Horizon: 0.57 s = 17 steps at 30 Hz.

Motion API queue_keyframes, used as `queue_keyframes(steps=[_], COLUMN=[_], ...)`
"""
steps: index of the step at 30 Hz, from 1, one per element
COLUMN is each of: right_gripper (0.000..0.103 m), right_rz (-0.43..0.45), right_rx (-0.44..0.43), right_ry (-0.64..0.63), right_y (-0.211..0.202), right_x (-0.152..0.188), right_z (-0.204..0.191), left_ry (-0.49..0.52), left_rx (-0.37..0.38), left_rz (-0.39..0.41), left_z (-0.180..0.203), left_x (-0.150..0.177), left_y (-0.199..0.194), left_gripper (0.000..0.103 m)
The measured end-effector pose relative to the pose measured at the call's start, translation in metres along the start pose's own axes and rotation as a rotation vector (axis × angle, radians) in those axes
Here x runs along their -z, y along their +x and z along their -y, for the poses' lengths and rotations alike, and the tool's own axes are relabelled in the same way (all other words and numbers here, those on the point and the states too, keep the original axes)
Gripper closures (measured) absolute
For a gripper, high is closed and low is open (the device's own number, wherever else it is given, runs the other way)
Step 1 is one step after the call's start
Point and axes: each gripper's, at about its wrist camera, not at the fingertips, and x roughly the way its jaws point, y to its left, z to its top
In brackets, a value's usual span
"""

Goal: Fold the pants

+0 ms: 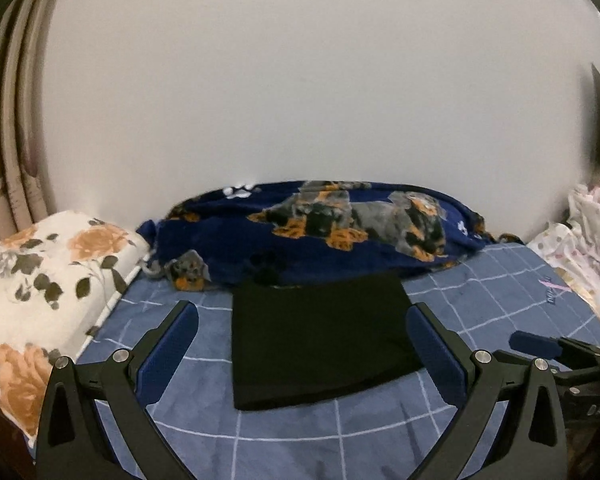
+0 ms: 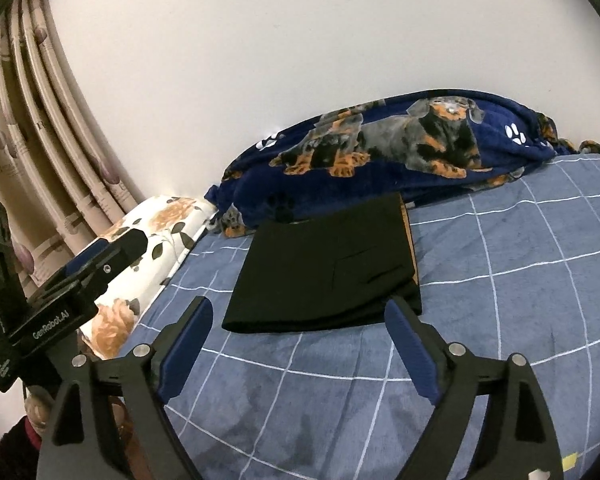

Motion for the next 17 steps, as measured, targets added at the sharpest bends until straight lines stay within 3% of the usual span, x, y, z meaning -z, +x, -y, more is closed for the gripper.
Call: queue_keyframes(steps=[3, 8, 11, 17], right_gripper=[0.015, 0.013, 0.013, 0.011], right_rz=[0.001, -0.005, -0.006, 0.007], right_rx=[0.001, 0.004, 0.011, 0.064], right_ry=[0.003, 0.014, 0.015, 0.000], right_y=[-0.002, -0.002, -0.003, -0.003], right_x=[0.002, 0.005, 0.008, 0.008], right_z=[0.001, 0.004, 0.003, 0.000], left_ry=[-0.028, -0.034, -0.013, -0.025], left_rx=[0.048, 0.020, -0.041, -0.038], left_rz=[-0.015, -0.001, 0.040, 0.003], left_z=[-0.001, 0.002, 0.005, 0.006], left_x=[0.002, 0.011, 0.017, 0.017], left_y=[-0.001, -0.002, -0.005, 0.000], left_gripper=[0.000, 0.000, 0.000, 0.000])
